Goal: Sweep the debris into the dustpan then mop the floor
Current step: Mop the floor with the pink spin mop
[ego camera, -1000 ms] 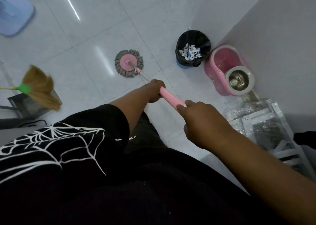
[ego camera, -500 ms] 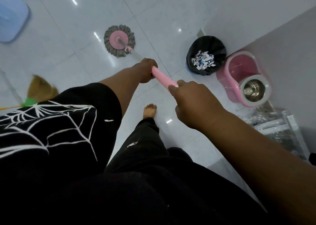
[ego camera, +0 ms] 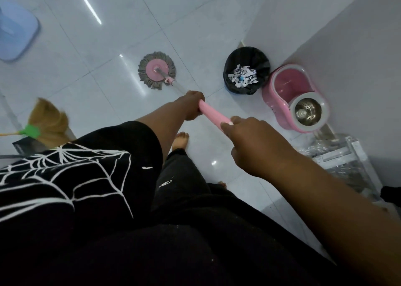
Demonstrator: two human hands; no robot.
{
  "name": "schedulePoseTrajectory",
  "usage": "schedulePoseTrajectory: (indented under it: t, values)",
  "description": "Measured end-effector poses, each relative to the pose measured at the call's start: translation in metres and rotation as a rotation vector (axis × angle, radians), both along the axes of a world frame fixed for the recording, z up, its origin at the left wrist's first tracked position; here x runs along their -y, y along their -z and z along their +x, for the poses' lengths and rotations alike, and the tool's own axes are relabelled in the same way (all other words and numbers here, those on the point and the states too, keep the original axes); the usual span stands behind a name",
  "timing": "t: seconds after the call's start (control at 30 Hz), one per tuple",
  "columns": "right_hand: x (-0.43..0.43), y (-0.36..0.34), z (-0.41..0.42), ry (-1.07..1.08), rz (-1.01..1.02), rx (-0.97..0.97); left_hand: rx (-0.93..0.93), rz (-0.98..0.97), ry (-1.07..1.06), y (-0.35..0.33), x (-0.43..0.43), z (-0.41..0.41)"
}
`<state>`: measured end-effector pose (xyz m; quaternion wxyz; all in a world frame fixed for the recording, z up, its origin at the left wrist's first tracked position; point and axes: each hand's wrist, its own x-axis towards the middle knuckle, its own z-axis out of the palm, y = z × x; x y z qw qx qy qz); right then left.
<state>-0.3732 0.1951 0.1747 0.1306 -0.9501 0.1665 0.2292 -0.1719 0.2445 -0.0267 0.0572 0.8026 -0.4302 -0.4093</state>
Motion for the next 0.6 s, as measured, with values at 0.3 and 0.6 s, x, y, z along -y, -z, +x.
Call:
schedulePoseTrajectory:
  t: [0.3,0.6]
  values:
    - [-0.014,-0.032,-0.161,0.049,0.001,-0.052,-0.039,-0.032,0.097,-0.015,-0.003,-0.166]
    - [-0.011,-0.042,-0.189,0.053,-0.022,-0.036,-0.047,-0.024,0.169,-0.025,0.005,-0.194]
